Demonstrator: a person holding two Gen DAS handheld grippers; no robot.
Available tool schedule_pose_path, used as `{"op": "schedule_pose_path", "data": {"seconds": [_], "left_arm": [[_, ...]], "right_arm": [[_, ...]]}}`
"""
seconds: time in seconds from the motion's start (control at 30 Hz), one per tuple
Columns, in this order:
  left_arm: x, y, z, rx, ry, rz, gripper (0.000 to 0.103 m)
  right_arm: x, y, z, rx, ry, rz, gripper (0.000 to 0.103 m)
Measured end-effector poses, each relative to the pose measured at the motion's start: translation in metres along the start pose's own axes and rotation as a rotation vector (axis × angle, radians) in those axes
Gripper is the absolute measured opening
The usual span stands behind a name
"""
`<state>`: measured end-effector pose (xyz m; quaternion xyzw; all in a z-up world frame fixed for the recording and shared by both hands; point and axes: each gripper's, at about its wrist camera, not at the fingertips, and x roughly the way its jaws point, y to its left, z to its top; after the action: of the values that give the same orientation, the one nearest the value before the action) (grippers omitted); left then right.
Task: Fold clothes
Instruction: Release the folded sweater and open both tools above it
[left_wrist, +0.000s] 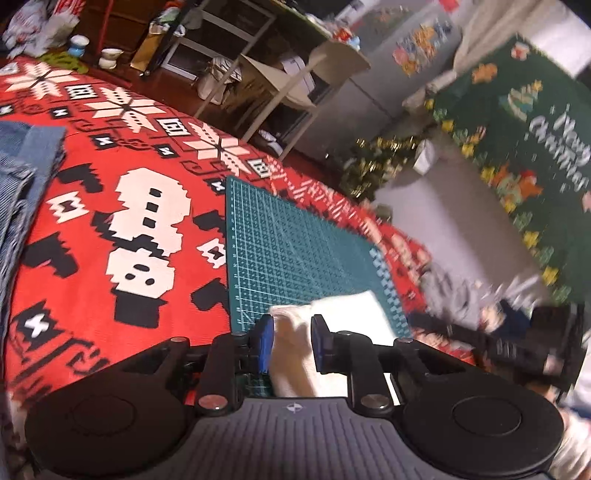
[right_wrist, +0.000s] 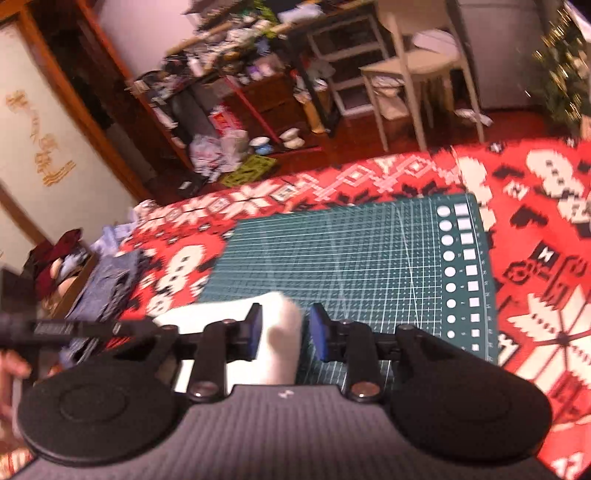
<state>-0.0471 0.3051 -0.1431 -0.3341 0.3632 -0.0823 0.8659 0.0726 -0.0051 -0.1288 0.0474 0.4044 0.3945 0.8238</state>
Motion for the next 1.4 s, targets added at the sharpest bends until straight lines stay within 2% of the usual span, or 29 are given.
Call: {"op": "schedule_pose_path", "data": {"seconds": [0.07,0.1,0.2,0.3,0.33,0.4,0.43,0.47,0.63,0.8,1.03,1.1,1.17,1.4], "left_arm": [[-0.011,0.000,-0.003,-0.019,-0.010,-0.017,0.022],[-0.017,-0.003,-0.007,-0.011,-0.009,-0.021,0.024],[-0.035,-0.014,-0.022,0.036,-0.001,-0.037,0.028],[-0.050,-0.028,-0.045,0.084,0.024,-0.072,0.030],[-0.052,-0.031,-0.055,0.083,0.041,-0.094,0.030],[-0.055,-0.035,-0.072,0.071,0.084,-0.145,0.029],[-0.056,-0.037,-0.079,0.072,0.101,-0.160,0.029],[-0.056,-0.039,-0.086,0.073,0.118,-0.174,0.029],[-0.048,-0.039,-0.106,0.063,0.155,-0.176,0.030],[-0.040,-0.034,-0.106,0.028,0.156,-0.217,0.034],[-0.030,-0.027,-0.105,-0.022,0.158,-0.276,0.033],[-0.027,-0.025,-0.105,-0.036,0.159,-0.292,0.030],[-0.024,-0.023,-0.105,-0.051,0.159,-0.309,0.020],[-0.018,-0.015,-0.111,-0.092,0.200,-0.314,0.019]], "right_arm": [[-0.021,0.009,-0.007,-0.062,0.006,-0.008,0.046],[-0.030,0.013,-0.012,-0.087,0.010,-0.012,0.055],[-0.055,0.024,-0.028,-0.151,0.023,-0.014,0.071],[-0.073,0.034,-0.042,-0.194,0.031,-0.042,0.082],[-0.078,0.038,-0.046,-0.208,0.027,-0.074,0.085],[-0.087,0.048,-0.054,-0.246,0.009,-0.157,0.099],[-0.091,0.054,-0.058,-0.272,-0.004,-0.204,0.102],[-0.094,0.058,-0.061,-0.294,-0.022,-0.227,0.102],[-0.100,0.066,-0.071,-0.303,-0.012,-0.198,0.102],[-0.102,0.070,-0.083,-0.323,0.017,-0.166,0.102],[-0.095,0.068,-0.091,-0.284,0.039,-0.115,0.102],[-0.093,0.068,-0.094,-0.292,0.042,-0.103,0.102],[-0.092,0.071,-0.096,-0.308,0.048,-0.095,0.102],[-0.089,0.081,-0.105,-0.363,0.067,-0.066,0.102]]}}
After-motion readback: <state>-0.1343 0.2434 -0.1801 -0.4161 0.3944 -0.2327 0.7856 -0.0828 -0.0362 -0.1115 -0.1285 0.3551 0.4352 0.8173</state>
